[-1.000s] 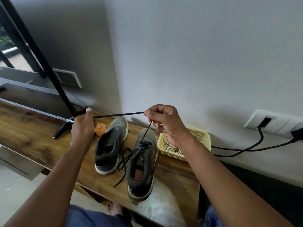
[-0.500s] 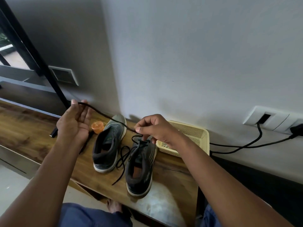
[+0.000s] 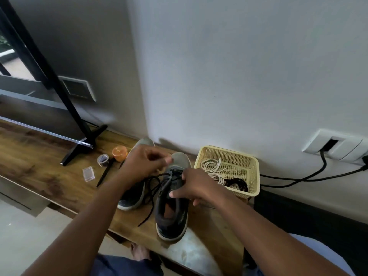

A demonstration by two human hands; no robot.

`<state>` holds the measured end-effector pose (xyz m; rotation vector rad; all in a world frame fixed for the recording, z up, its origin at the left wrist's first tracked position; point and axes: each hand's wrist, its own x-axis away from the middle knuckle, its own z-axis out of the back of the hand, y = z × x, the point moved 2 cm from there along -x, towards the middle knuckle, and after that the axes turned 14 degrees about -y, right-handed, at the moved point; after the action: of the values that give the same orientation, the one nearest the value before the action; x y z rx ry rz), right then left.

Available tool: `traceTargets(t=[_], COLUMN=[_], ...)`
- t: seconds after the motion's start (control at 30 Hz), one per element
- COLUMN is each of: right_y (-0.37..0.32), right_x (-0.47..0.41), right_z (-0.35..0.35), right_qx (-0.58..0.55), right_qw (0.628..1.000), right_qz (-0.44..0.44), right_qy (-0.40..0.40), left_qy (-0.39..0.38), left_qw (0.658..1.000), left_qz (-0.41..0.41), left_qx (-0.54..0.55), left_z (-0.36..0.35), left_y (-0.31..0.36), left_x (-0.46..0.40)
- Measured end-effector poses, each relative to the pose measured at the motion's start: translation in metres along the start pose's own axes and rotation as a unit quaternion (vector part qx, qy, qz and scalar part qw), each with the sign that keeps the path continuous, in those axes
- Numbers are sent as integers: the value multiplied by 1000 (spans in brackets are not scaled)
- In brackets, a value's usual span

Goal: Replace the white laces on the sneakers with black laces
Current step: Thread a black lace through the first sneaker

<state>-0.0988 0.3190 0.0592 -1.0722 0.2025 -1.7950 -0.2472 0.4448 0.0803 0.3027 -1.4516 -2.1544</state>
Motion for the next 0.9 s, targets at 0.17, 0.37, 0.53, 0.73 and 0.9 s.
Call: traceTargets(t=[0.17,0.37,0.53,0.73,0.9], right_y=[3,13,25,34,37], right_x=[-10,-11,-16,-20,-24], right_z=[-12,-11,-11,-14,-15], right_qx=[62,-30,-151,-281,-324], right_qw=[994,995,985,957,944], right_qz=[19,18,25,-10,-18], right_qy=[88,97,86,74,67], left_qy=[-55,-57,-49,-26,46], left_qw=[975,950,940,950,954], left_qz=[57,101,121,144,193], left_qx=[-207,-289,-315,-277,-227], left_z=[-28,-35,-36,-49,-56], left_y=[-4,-14,-19,-19,-29], left_x=[-13,-22,-22,-19,-17])
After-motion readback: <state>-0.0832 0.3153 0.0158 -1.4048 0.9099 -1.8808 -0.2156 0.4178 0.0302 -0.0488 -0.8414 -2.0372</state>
